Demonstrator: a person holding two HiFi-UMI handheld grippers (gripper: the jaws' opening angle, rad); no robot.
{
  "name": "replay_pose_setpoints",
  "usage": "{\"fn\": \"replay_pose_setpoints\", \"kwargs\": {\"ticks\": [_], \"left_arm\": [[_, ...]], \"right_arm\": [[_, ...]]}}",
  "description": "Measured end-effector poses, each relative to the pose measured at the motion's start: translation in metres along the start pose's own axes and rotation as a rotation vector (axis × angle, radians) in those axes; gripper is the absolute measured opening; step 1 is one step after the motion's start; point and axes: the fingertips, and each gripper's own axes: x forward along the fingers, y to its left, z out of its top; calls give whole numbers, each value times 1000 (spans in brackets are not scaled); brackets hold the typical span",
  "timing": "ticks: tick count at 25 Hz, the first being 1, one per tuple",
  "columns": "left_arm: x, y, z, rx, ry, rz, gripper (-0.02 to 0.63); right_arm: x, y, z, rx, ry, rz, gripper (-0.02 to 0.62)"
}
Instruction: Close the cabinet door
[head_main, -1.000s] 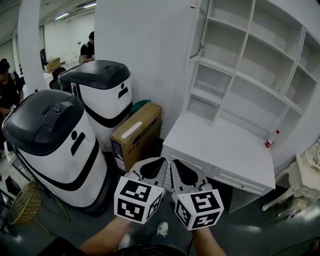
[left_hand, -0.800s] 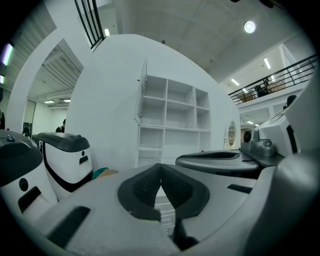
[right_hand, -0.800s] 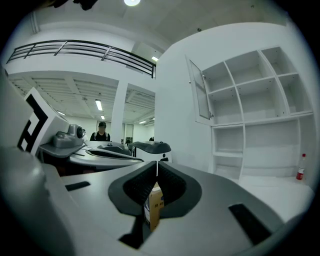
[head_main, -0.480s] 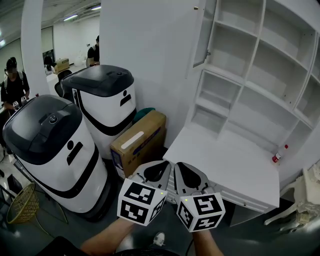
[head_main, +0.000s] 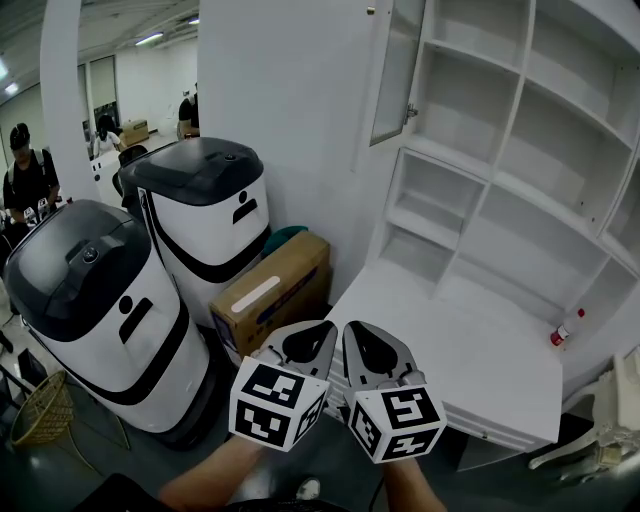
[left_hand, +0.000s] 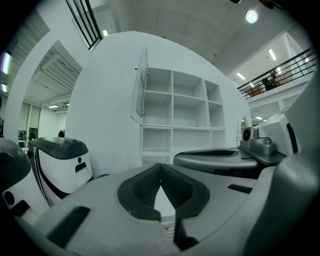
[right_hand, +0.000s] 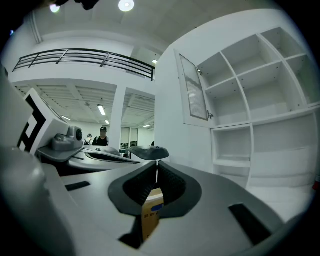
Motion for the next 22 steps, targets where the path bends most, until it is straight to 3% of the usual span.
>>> {"fn": "replay_pose_setpoints", "kwargs": {"ticks": [8,22], "left_arm": [[35,-3,9,-8,-4,22,12],[61,9,21,-12,-17,32,12]], "right_arm": [[13,-32,3,-10,-3,28,21],[31,-50,16,-47,-14,34,21]]}}
